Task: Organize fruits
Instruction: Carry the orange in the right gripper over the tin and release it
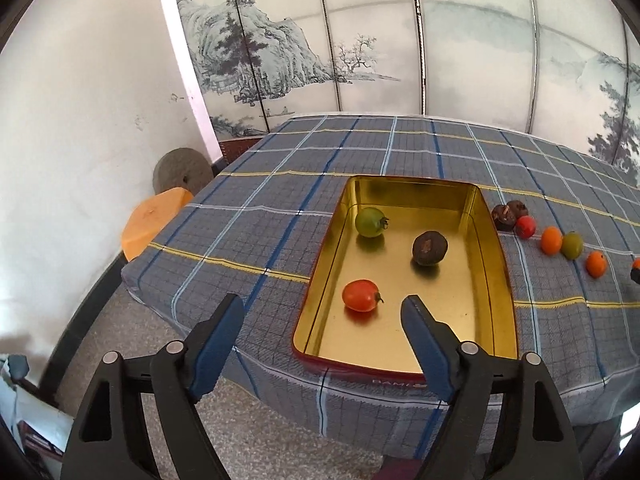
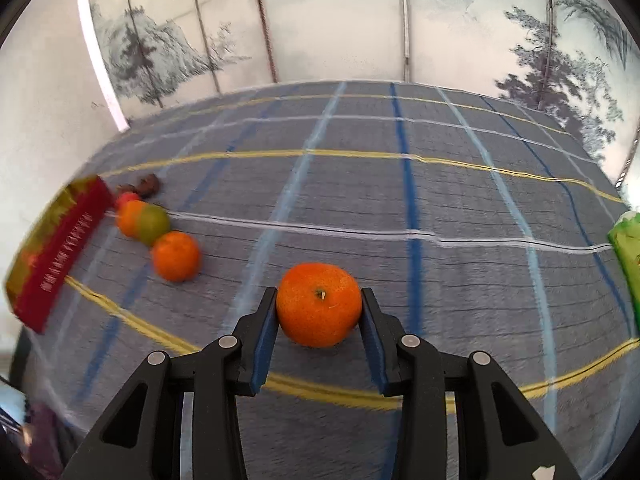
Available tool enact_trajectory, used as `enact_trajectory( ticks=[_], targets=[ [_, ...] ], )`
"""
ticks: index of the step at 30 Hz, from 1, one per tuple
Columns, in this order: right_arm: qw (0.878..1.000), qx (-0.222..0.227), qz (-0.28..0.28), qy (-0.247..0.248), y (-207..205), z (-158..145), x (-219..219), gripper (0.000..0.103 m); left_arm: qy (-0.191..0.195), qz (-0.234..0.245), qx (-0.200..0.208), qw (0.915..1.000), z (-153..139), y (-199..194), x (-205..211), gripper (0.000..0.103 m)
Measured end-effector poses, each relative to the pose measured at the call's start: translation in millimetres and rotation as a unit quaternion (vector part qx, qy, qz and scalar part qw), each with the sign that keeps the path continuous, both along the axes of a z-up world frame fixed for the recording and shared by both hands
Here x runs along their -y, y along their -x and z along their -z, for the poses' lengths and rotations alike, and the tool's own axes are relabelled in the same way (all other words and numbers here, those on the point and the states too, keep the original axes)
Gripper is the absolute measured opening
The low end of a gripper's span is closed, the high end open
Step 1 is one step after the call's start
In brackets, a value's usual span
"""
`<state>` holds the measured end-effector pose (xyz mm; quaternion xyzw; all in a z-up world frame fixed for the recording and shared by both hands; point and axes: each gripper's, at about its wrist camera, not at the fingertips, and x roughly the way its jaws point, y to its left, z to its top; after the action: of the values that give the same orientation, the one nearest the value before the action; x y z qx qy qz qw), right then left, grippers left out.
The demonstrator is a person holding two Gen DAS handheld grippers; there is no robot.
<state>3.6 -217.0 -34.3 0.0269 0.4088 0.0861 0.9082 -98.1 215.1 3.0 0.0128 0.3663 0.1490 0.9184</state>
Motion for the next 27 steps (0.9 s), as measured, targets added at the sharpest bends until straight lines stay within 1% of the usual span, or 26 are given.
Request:
enact_trajectory(
  ticks=[2, 4, 7, 9, 13, 16, 17, 19, 20, 23, 27],
  targets=[
    [1.000, 0.010, -0.019, -0.019, 5, -11, -14, 0.036, 0.000, -0.002, 0.002, 1.0000, -1, 2, -1, 0.084],
    [0.998, 0.020, -0.050, -0.029, 10, -24, -37, 0.036, 0.005, -0.004, 0.003, 1.0000, -2, 3, -2, 0.085],
    [0.993, 0.038, -0.107, -0.034, 18, -46, -82, 0.036, 0.013, -0.010, 0.004, 0.9999, -2, 6, -7, 0.086],
    [0.986, 0.050, -0.154, -0.037, 22, -61, -119, 0.036, 0.022, -0.014, 0.002, 0.9997, -1, 7, -11, 0.087],
    [0.969, 0.052, -0.235, -0.048, 27, -77, -184, 0.036, 0.019, -0.013, 0.004, 0.9997, 0, 14, -14, 0.087],
    [0.959, 0.044, -0.277, -0.048, 27, -78, -227, 0.036, 0.009, -0.012, 0.010, 0.9998, -2, 19, -14, 0.088],
    [0.956, 0.038, -0.286, -0.050, 25, -77, -239, 0.036, 0.005, -0.014, 0.012, 0.9998, -2, 22, -14, 0.092],
    [0.950, 0.020, -0.308, -0.050, 17, -73, -265, 0.037, 0.013, -0.009, 0.016, 0.9997, -4, 25, -17, 0.097],
    [0.948, 0.016, -0.313, -0.047, 15, -71, -274, 0.037, 0.021, -0.004, 0.020, 0.9996, -4, 27, -18, 0.098],
    [0.944, -0.002, -0.328, -0.036, 8, -63, -302, 0.037, 0.029, 0.000, 0.030, 0.9991, -7, 32, -23, 0.098],
    [0.943, -0.029, -0.331, -0.029, -4, -47, -330, 0.037, 0.020, -0.001, 0.032, 0.9993, -9, 35, -24, 0.099]
  ],
)
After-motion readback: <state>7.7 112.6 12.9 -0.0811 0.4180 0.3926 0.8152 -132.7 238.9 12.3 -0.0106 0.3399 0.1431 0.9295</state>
